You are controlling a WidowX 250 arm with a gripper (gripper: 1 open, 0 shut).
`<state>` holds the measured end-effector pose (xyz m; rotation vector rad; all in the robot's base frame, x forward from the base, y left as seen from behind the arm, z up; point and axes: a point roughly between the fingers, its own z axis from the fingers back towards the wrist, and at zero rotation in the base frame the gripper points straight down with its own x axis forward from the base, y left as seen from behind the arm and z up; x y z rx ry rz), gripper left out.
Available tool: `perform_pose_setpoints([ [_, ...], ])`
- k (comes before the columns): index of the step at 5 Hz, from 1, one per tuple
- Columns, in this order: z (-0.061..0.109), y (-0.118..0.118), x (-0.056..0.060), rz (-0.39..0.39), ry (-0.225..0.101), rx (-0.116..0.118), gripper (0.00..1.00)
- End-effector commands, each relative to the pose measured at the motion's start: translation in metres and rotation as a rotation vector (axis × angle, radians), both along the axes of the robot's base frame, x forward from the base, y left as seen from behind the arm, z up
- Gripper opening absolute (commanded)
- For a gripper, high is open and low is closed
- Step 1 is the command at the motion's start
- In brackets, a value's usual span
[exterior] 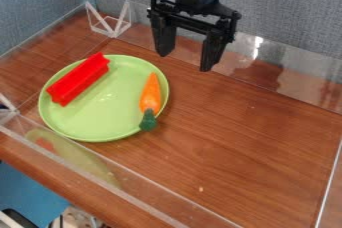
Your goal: Move the red object from the green plate to the table
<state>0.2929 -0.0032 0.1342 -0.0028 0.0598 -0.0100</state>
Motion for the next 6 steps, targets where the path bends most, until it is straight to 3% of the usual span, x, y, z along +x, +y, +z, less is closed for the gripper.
perform_pose_setpoints([
  [1, -0.011, 0.006, 0.002, -0.006, -0.005, 0.046, 1.0],
  [2, -0.021, 0.005, 0.009, 0.02, -0.016, 0.095, 1.0],
  [3, -0.013, -0.001, 0.014, 0.047, -0.038, 0.136, 1.0],
  [4, -0.008, 0.001, 0.018, 0.076, -0.062, 0.155, 1.0],
  [6, -0.012, 0.005, 0.023, 0.152, -0.062, 0.169, 1.0],
])
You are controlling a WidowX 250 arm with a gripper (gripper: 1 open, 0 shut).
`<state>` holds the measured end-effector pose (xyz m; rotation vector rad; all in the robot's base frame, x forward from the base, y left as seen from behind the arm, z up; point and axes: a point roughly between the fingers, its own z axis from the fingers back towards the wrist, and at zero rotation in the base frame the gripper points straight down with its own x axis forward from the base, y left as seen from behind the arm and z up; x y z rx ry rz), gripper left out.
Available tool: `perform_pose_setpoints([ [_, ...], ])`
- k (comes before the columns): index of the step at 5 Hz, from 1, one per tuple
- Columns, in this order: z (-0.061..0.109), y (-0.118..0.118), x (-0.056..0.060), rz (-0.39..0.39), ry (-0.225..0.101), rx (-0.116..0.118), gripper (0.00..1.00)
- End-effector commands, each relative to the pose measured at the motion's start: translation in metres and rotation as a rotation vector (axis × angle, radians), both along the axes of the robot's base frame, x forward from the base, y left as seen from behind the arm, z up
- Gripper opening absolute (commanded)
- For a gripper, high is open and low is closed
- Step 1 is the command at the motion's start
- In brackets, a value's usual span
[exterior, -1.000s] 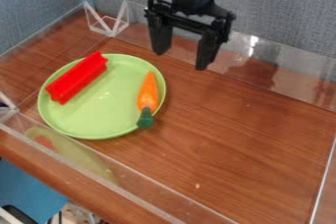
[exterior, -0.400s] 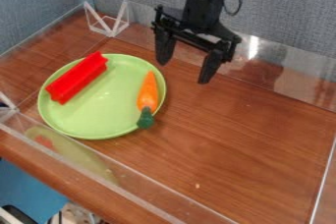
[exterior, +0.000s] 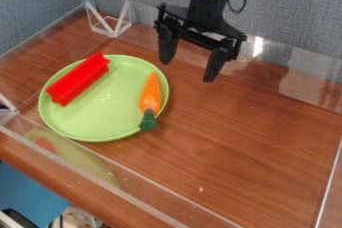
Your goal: Move the red object from the green plate to the table
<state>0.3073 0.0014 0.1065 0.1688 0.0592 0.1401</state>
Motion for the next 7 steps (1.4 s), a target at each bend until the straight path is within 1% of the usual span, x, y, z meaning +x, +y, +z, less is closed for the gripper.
perform_pose_setpoints([
  [1, 0.018, 0.004, 0.017, 0.023, -0.065, -0.001, 1.0],
  [2, 0.021, 0.008, 0.02, 0.053, -0.064, 0.006, 1.0],
  [3, 0.024, 0.011, 0.018, 0.073, -0.062, 0.008, 1.0],
  [4, 0.024, 0.01, 0.017, 0.056, -0.073, -0.01, 1.0],
  [5, 0.025, 0.01, 0.017, 0.048, -0.081, -0.021, 1.0],
  [6, 0.027, -0.005, 0.001, 0.041, -0.091, -0.028, 1.0],
  [7, 0.027, -0.019, -0.006, 0.034, -0.108, -0.026, 1.0],
])
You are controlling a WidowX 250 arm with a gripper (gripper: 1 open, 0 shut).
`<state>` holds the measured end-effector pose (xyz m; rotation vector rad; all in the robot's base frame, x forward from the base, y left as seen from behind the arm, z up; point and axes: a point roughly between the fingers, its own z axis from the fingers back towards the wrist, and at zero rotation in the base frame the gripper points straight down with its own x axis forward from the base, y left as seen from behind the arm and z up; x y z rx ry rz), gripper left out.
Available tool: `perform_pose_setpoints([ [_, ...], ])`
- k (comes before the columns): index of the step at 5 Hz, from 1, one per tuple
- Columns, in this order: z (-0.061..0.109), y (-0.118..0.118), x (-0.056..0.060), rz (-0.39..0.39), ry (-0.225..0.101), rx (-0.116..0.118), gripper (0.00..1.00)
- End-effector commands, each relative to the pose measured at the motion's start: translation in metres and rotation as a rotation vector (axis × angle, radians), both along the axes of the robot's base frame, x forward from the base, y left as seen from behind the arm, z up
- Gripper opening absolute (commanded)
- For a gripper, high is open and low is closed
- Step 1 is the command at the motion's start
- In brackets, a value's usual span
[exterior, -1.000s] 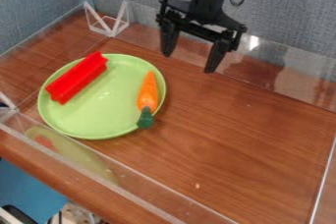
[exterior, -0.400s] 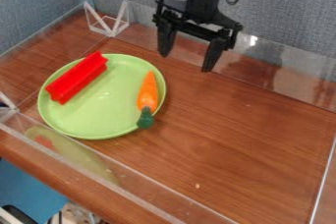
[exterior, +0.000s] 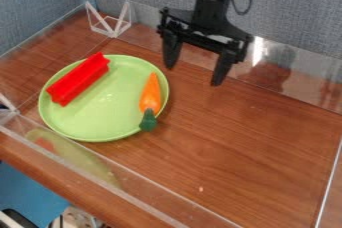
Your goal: Move the red object from the green plate to the table
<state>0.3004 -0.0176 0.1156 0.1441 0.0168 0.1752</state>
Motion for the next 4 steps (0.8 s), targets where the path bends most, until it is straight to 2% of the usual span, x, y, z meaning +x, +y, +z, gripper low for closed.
perform_pose_setpoints([
  [1, 0.014, -0.002, 0.016, -0.023, -0.062, 0.01, 1.0],
  [3, 0.003, 0.001, 0.031, -0.037, -0.052, 0.027, 1.0],
  [4, -0.008, 0.022, 0.033, 0.003, -0.05, 0.029, 1.0],
])
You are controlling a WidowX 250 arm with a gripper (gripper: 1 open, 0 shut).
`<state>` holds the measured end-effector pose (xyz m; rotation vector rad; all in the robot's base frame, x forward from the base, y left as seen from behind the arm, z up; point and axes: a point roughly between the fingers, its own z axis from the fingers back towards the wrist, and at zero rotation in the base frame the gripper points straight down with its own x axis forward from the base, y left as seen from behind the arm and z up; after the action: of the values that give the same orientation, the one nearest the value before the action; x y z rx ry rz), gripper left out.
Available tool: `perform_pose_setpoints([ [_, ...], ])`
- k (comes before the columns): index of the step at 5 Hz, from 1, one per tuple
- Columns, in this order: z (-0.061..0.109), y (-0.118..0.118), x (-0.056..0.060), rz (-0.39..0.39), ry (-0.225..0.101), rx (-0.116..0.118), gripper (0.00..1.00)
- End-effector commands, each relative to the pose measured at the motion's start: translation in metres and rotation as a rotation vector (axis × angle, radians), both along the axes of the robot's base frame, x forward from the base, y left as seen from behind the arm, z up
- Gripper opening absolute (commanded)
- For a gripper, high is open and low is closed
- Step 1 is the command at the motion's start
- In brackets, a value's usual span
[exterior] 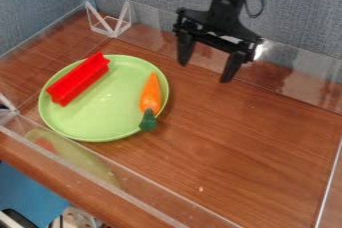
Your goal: Move the red object from the green plate to the table
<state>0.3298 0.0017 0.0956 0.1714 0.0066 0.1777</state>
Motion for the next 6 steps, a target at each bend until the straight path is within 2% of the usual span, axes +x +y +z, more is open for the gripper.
perform_pose_setpoints([
  [1, 0.004, 0.026, 0.004, 0.054, -0.044, 0.002, 1.0],
  [2, 0.018, 0.03, -0.012, 0.071, -0.061, -0.003, 1.0],
  [3, 0.029, 0.031, -0.014, 0.076, -0.086, -0.011, 1.0],
  [4, 0.024, 0.038, -0.018, 0.036, -0.058, -0.009, 1.0],
  [5, 0.026, 0.054, -0.031, 0.059, -0.035, -0.007, 1.0],
  [6, 0.032, 0.087, -0.049, 0.069, -0.031, -0.006, 1.0],
])
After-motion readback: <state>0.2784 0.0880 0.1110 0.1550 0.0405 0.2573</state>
